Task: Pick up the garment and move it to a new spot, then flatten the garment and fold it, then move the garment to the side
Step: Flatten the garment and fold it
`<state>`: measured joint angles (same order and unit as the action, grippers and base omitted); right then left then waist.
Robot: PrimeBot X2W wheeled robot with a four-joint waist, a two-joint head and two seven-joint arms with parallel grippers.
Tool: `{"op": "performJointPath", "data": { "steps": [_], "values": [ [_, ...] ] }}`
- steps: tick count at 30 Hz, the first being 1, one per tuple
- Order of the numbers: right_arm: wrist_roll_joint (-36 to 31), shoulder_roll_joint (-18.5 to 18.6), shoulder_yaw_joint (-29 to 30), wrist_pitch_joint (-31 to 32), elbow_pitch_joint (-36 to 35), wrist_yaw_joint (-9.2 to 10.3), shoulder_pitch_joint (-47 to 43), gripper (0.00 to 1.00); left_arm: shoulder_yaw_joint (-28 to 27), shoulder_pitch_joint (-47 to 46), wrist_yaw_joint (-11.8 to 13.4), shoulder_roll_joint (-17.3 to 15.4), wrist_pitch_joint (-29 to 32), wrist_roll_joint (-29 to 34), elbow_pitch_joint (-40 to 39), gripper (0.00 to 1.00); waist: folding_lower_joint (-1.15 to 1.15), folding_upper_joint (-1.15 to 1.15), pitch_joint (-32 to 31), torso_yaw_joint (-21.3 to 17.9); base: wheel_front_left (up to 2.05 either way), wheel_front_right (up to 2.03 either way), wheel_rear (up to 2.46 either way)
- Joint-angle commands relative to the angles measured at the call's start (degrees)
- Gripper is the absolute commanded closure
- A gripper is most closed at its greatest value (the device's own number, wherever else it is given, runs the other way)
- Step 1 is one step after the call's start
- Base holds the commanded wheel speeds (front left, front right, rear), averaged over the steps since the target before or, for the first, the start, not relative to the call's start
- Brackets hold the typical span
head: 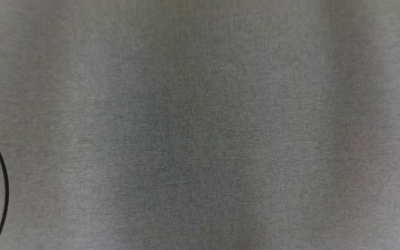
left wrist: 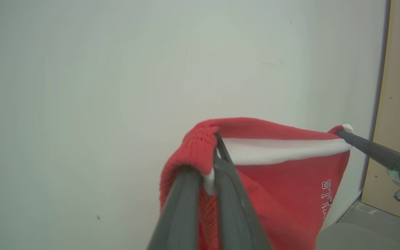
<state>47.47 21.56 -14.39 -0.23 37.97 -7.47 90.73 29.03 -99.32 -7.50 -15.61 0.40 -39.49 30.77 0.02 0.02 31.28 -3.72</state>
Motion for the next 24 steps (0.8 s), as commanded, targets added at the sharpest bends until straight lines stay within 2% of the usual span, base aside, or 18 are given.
{"op": "performJointPath", "data": {
  "steps": [1, 7, 13, 19, 24],
  "values": [
    [-0.54, -0.12, 0.09, -0.15, 0.71, -0.06, 0.79, 1.0, 0.33, -1.2, 0.08, -0.05, -0.46, -0.63, 0.93, 1.0, -0.02, -0.02, 7.57, -2.07, 0.0, 0.0, 0.0],
    [-3.05, -1.52, 0.99, -1.64, 7.53, -0.06, 9.61, 1.0, 5.46, -10.55, 0.08, 1.77, -2.33, -1.65, 7.84, 1.0, -0.02, -0.02, 9.21, -3.29, 0.0, 0.0, 0.0],
    [-3.79, -3.26, 1.28, -2.97, 12.72, -0.06, 11.83, 1.0, 9.84, -13.5, 0.08, 1.93, -4.42, -4.42, 12.92, 1.0, -0.02, -0.02, 10.04, -4.7, 0.0, 0.0, 0.0],
    [-3.58, -3.56, -0.85, -2.59, 14.49, -0.06, 9.63, 1.0, 14.15, -12.17, 0.08, 0.75, -6.38, -8.11, 14.96, 1.0, -0.02, -0.02, 10.79, -5.44, 0.0, 0.0, 0.0],
    [-1.32, -2.64, -2.38, -3.69, 13.1, -0.06, 5.14, 1.0, 17.74, -6.58, 0.08, -0.86, -9.66, -12.12, 11.82, 1.0, -0.02, -0.02, 10.13, -5.35, 0.0, 0.0, 0.0]
  ]
}}
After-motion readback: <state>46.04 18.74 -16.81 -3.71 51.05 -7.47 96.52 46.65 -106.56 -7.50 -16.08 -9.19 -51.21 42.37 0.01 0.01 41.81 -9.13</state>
